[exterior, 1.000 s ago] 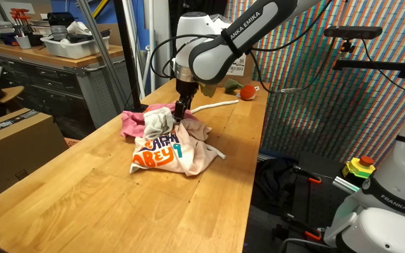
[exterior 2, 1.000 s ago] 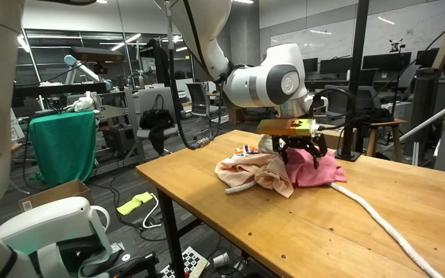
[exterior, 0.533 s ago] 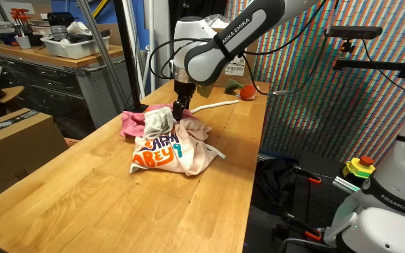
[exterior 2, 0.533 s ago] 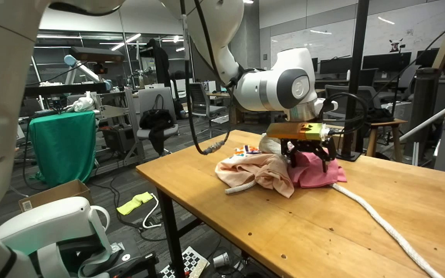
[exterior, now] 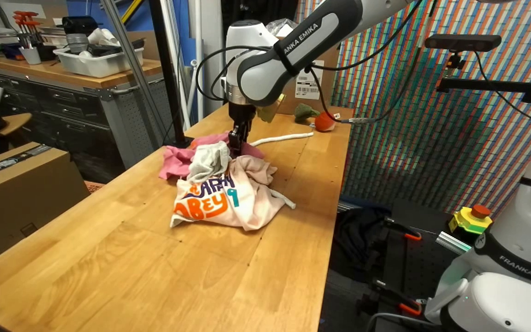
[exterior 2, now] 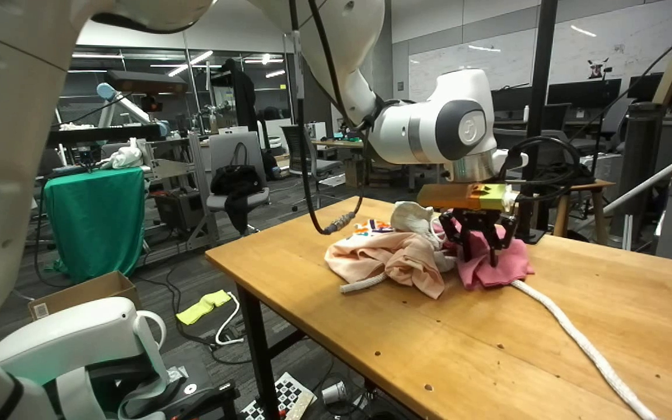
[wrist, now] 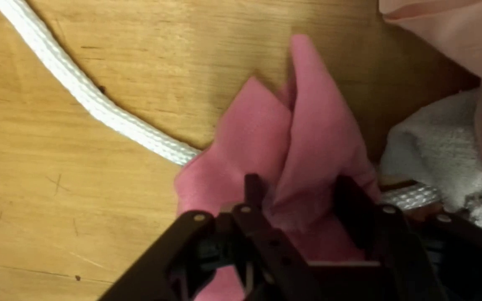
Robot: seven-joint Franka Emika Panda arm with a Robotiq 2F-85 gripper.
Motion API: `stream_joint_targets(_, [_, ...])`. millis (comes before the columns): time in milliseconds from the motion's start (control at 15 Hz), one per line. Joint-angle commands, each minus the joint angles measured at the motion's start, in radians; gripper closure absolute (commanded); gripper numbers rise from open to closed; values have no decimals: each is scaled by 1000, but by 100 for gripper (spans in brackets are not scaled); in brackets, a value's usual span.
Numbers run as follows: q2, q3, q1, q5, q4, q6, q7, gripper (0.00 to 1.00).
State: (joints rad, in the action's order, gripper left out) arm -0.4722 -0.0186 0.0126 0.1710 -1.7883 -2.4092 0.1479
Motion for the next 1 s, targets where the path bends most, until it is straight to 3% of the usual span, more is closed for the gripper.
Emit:
stream_joint_targets(0, [-23,1,12,-23,59,42,33,82])
stream_joint_targets(133, [-9,11,11,-9,53,29,18,92])
stream_joint_targets(333, [32,37,5,17,24,-21,-14,97])
stream_joint_targets(400, [55,47,3,25,4,-52,-30,93])
stream_joint_targets(933, [216,153,-22,103,-97,-313,-244,93])
